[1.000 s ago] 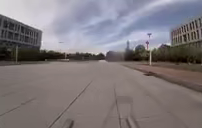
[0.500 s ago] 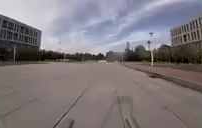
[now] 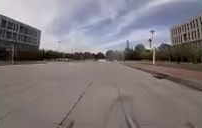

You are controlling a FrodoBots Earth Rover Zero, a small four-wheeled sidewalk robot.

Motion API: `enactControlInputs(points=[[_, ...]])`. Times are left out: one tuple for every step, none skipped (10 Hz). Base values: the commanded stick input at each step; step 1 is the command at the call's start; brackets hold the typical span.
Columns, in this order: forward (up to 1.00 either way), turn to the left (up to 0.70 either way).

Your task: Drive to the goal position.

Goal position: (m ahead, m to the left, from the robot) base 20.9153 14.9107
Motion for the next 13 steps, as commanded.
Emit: enactControlInputs(points=[[1.00,0.00],[1.00,0.00],[1.00,0.00],[1.00,0.00],[1.00,0.00],[1.00,0.00],[1.00,0.00],[1.00,0.00],[1.00,0.00],[1.00,0.00],[1.00,0.00],[1.00,0.00],[1.00,0.00]])
